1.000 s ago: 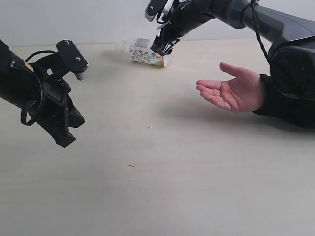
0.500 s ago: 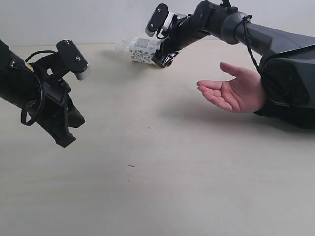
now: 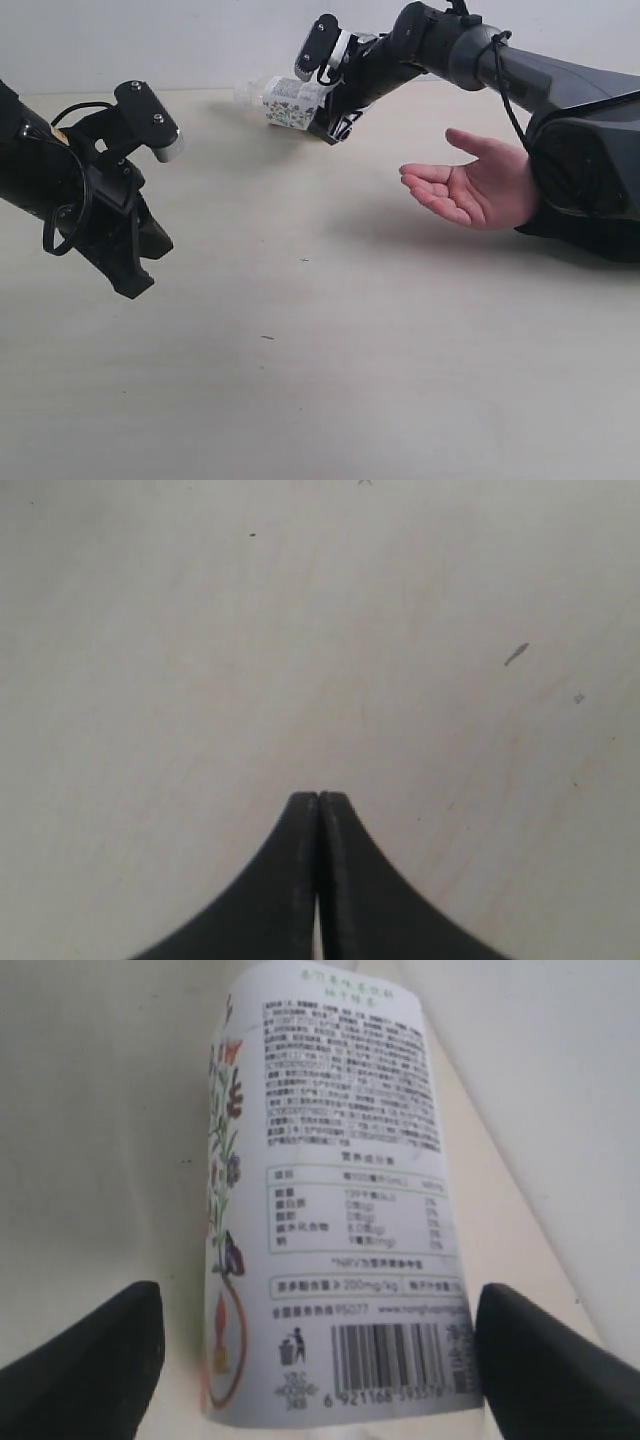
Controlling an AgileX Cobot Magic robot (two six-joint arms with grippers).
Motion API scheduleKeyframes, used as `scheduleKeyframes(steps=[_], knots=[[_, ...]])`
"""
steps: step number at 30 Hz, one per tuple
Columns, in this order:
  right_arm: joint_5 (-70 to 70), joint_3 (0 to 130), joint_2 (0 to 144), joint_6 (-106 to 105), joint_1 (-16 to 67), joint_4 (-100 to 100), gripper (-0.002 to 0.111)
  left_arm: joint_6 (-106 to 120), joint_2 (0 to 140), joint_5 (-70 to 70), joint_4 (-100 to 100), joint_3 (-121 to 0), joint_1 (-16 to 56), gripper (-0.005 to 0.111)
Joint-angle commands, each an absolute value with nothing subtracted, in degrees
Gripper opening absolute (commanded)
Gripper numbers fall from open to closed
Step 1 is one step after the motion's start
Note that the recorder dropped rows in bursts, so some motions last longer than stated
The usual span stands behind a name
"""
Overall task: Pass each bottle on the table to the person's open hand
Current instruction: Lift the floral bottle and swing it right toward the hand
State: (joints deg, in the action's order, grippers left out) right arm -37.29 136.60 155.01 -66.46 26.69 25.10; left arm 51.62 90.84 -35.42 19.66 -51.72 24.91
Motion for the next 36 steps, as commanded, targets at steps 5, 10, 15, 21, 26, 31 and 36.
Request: scheduleKeyframes(steps=[5,10,15,21,26,31,36], knots=[[-36.68,137.07,155.85,-67.34,26.51,25.5,0.069,51.33,90.3,-34.54,20.42,-51.47,24.59,0.0],[-35.52,137.07,155.85,-66.5,26.51,25.5,0.056,51.33,90.3,-34.42,20.56,-51.47,24.59,0.0],[-31.72,137.07,155.85,-63.71,26.51,25.5,0.028,51.33,90.3,-34.42,20.56,-51.47,24.59,0.0],[-31.59,137.07,155.85,-63.71,26.51,25.5,0.0,51.33,90.3,-34.19,20.6,-51.47,24.59,0.0],[-34.56,137.07,153.8,-62.5,26.66,25.5,0.0,51.33,90.3,-34.19,20.6,-51.47,24.59,0.0],[-41.95,137.07,149.18,-61.0,26.66,24.96,0.0,51.33,90.3,-34.19,20.6,-51.47,24.59,0.0],[-42.92,137.07,147.63,-56.62,26.66,23.21,0.0,51.33,90.3,-34.19,20.6,-51.47,24.59,0.0]])
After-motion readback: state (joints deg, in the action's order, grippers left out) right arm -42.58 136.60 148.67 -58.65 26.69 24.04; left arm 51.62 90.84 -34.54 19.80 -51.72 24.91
